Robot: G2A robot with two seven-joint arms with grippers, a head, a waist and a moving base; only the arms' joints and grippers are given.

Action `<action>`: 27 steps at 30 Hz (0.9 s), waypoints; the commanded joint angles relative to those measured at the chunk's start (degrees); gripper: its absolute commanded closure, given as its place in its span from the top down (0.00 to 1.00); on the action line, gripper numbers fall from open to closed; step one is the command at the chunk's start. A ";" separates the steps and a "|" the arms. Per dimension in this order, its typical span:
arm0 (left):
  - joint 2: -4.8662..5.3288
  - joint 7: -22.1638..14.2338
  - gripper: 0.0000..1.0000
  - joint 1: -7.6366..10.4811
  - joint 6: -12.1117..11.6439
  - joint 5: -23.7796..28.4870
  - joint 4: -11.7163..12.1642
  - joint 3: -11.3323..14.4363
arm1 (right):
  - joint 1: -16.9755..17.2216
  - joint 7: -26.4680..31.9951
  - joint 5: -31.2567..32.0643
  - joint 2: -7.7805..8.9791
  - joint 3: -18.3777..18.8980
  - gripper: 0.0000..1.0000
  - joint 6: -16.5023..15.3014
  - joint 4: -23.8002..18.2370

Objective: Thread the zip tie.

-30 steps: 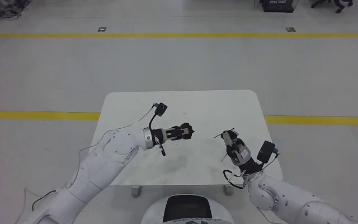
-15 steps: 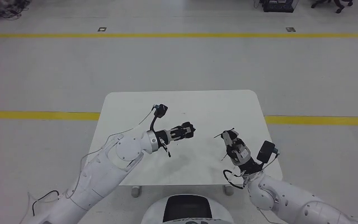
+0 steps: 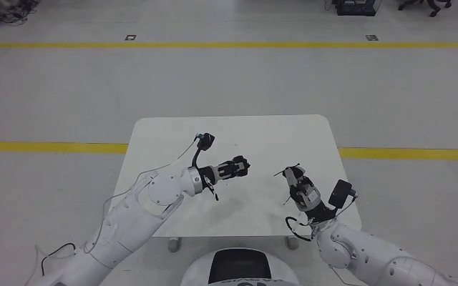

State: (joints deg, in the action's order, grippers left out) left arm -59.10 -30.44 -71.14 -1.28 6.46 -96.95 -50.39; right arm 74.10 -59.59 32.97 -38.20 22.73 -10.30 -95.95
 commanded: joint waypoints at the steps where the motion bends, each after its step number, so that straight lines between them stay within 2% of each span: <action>1: 0.00 0.00 0.00 0.00 0.00 0.00 0.00 0.00 | 0.00 0.00 0.00 0.00 0.00 0.00 0.00 0.00; 4: 0.00 0.00 0.00 0.00 0.00 0.00 0.00 0.00 | 0.22 0.58 -0.73 -0.33 0.68 0.00 0.60 -0.47; 8: 0.00 0.00 0.00 0.00 0.00 0.00 0.00 0.00 | 0.86 2.21 -2.22 -1.63 1.86 0.00 0.65 -0.64; 11: 0.00 0.00 0.00 0.00 0.00 0.00 0.00 0.00 | 0.86 3.80 -1.19 -3.01 2.16 0.00 1.93 0.06; 22: 0.00 0.00 0.00 0.00 0.00 0.00 0.00 0.00 | 0.17 7.21 0.32 -8.60 2.48 0.00 1.87 3.48; 27: 0.00 0.00 0.00 0.00 0.00 0.00 0.00 0.00 | 0.17 7.21 0.32 -8.60 2.48 0.00 1.87 3.48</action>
State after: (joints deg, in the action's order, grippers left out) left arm -59.10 -30.44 -71.14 -1.28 6.46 -96.95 -50.39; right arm 74.27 -52.37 33.29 -46.81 25.22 -8.43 -92.46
